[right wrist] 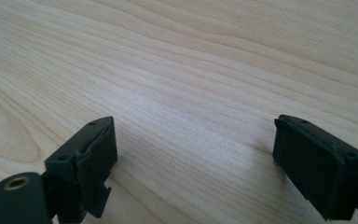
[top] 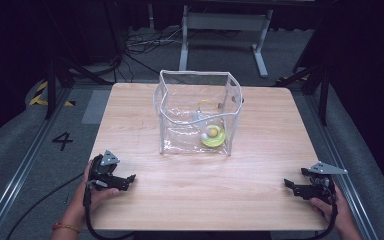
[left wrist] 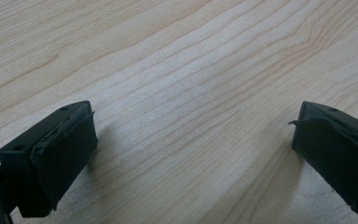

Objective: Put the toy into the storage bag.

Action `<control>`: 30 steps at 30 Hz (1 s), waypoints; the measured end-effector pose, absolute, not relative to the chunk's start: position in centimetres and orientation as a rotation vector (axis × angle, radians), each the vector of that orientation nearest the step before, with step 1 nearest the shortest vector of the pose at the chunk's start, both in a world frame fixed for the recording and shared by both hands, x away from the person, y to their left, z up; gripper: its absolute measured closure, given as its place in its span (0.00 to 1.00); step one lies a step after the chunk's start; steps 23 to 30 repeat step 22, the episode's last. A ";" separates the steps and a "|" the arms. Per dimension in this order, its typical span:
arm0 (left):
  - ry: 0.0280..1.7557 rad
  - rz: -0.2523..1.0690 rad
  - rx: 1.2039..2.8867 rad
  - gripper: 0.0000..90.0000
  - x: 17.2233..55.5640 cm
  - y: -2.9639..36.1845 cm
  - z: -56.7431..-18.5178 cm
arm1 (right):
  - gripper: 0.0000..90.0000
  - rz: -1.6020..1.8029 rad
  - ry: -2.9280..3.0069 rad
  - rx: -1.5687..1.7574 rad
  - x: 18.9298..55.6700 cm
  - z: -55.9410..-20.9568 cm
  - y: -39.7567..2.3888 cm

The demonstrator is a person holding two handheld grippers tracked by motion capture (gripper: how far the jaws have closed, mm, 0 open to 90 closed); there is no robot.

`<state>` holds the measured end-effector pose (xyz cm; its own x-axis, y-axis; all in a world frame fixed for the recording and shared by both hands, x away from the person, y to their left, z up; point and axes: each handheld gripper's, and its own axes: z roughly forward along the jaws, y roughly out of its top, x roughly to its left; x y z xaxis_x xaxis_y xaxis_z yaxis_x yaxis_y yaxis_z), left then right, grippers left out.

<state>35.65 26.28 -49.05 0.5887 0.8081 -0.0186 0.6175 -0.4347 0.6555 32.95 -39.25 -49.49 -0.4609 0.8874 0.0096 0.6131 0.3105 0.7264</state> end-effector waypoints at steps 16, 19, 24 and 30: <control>1.128 0.396 2.193 0.00 35.7 26.3 -49.1 | 0.09 0.927 2.170 1.366 33.0 -49.5 -39.2; 1.128 0.396 2.194 0.00 35.7 26.2 -49.1 | 0.09 0.927 2.170 1.366 33.1 -49.5 -39.2; 1.127 0.396 2.193 0.00 35.7 26.2 -49.1 | 0.09 0.927 2.170 1.367 33.0 -49.5 -39.2; 1.127 0.396 2.193 0.00 35.7 26.2 -49.1 | 0.09 0.927 2.170 1.367 33.0 -49.5 -39.2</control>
